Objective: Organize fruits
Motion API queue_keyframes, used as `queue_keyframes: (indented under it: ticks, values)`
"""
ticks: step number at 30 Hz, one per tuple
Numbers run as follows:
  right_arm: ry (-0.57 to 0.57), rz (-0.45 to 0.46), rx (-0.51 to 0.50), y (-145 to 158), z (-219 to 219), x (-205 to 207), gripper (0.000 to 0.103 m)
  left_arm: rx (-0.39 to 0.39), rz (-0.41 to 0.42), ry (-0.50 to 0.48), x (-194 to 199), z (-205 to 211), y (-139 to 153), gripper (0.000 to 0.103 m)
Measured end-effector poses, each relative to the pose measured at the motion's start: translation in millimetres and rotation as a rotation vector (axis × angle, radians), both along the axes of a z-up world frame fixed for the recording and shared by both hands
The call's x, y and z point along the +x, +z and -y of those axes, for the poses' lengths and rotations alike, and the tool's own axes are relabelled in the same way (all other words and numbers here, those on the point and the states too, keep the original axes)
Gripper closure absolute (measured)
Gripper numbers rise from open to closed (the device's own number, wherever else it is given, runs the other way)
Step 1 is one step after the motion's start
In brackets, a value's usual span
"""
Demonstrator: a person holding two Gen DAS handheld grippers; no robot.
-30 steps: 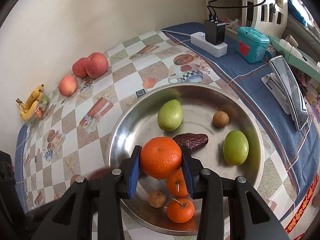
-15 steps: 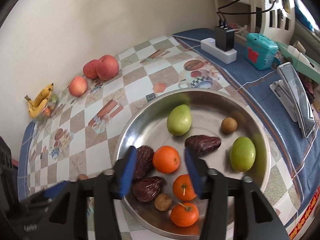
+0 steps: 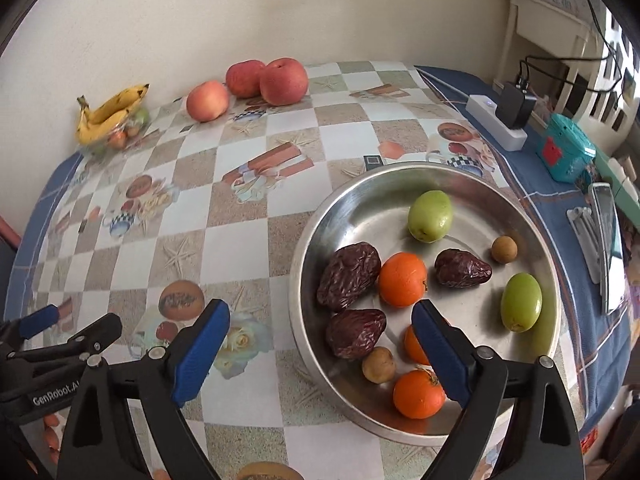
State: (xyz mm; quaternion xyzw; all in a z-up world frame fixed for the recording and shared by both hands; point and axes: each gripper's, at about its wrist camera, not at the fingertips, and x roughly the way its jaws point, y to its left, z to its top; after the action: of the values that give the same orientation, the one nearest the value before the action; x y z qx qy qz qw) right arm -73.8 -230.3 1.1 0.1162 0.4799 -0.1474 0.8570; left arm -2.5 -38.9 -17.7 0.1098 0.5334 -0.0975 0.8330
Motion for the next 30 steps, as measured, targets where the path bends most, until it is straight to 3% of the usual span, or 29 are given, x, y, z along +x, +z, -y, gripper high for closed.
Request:
queue_keyframes:
  ticks: [4,10,30]
  values:
    - [0.006,-0.002,-0.026,3,-5,-1,0.010,0.012,-0.015,0.029,-4,-6,1,0.000]
    - [0.003,-0.006,-0.021,2,-6,0,0.010,0.110,-0.023,0.100,-3,-10,-1,0.000]
    - [0.031,-0.031,-0.019,-4,-12,5,0.010,0.099,-0.074,0.112,0,-13,-4,0.000]
